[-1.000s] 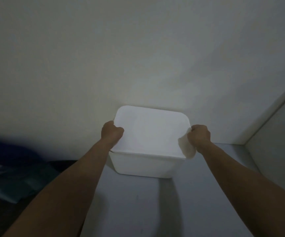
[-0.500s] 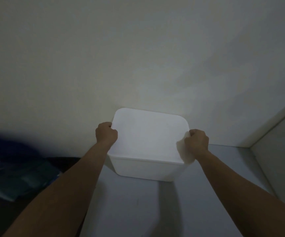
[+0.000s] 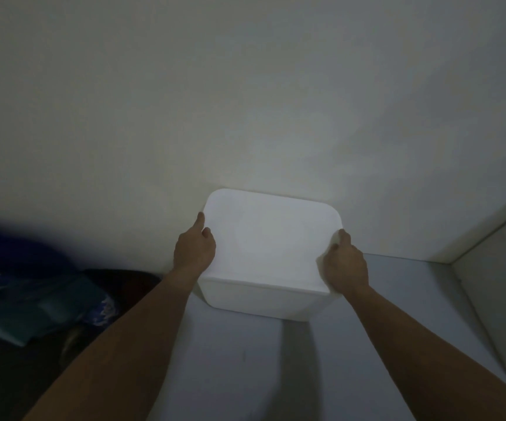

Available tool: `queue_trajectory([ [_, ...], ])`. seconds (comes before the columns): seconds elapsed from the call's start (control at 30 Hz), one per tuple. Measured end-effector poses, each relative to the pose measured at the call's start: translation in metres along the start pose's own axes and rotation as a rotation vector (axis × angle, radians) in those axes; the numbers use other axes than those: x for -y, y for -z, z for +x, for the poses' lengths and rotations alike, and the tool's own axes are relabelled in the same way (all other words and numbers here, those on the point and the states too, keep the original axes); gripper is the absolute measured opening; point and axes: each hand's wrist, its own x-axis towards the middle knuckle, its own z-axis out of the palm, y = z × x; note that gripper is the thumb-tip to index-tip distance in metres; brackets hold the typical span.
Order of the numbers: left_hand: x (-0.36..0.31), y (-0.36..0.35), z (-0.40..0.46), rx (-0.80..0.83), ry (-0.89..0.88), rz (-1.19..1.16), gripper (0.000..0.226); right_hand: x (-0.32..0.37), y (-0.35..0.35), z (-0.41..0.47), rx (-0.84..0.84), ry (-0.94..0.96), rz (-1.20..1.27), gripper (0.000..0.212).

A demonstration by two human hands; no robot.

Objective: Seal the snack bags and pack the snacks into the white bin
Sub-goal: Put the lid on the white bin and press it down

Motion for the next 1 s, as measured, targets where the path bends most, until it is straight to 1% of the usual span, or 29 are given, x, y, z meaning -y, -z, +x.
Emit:
queue_trajectory([
  [0.1,0.000,-0.005,0.002,-0.045,-0.041,0.136,0.051,-0.003,-0.005,0.001,-0.026,-0.003,0.004,0.028],
  [0.17,0.001,-0.007,0.001,-0.064,-0.066,0.182,0.052,-0.005,-0.007,0.002,-0.038,-0.003,0.002,0.025],
  [0.33,0.002,-0.004,0.000,0.004,-0.014,0.052,0.055,-0.015,-0.009,0.003,-0.040,0.026,-0.021,0.027],
  [0.43,0.003,-0.004,-0.007,-0.021,-0.010,0.055,0.054,-0.020,-0.008,-0.001,-0.036,0.032,-0.054,0.021],
  [0.5,0.001,-0.007,-0.016,-0.057,-0.025,0.169,0.053,-0.019,-0.008,-0.002,-0.014,0.032,-0.113,0.019],
  [0.6,-0.007,-0.010,-0.014,-0.102,-0.122,0.527,0.056,-0.009,-0.007,0.002,-0.020,0.034,-0.216,0.025],
  [0.63,-0.011,-0.009,-0.008,-0.077,-0.143,0.607,0.059,-0.005,-0.006,0.004,-0.020,0.031,-0.251,0.027],
  [0.7,-0.017,-0.010,0.007,0.003,-0.217,0.680,0.064,0.003,-0.006,0.011,0.001,0.034,-0.278,0.033],
  [0.8,-0.029,-0.013,0.027,0.093,-0.351,0.651,0.065,0.008,-0.011,0.024,0.066,0.125,-0.270,0.051],
  [0.87,-0.035,-0.017,0.037,0.109,-0.356,0.605,0.064,0.010,-0.015,0.034,0.049,0.169,-0.296,0.057],
  [0.93,-0.039,-0.021,0.046,0.121,-0.330,0.590,0.066,0.011,-0.018,0.043,0.020,0.216,-0.348,0.053],
  [1.0,-0.045,-0.025,0.054,0.124,-0.315,0.596,0.067,0.015,-0.023,0.055,0.020,0.218,-0.346,0.044],
])
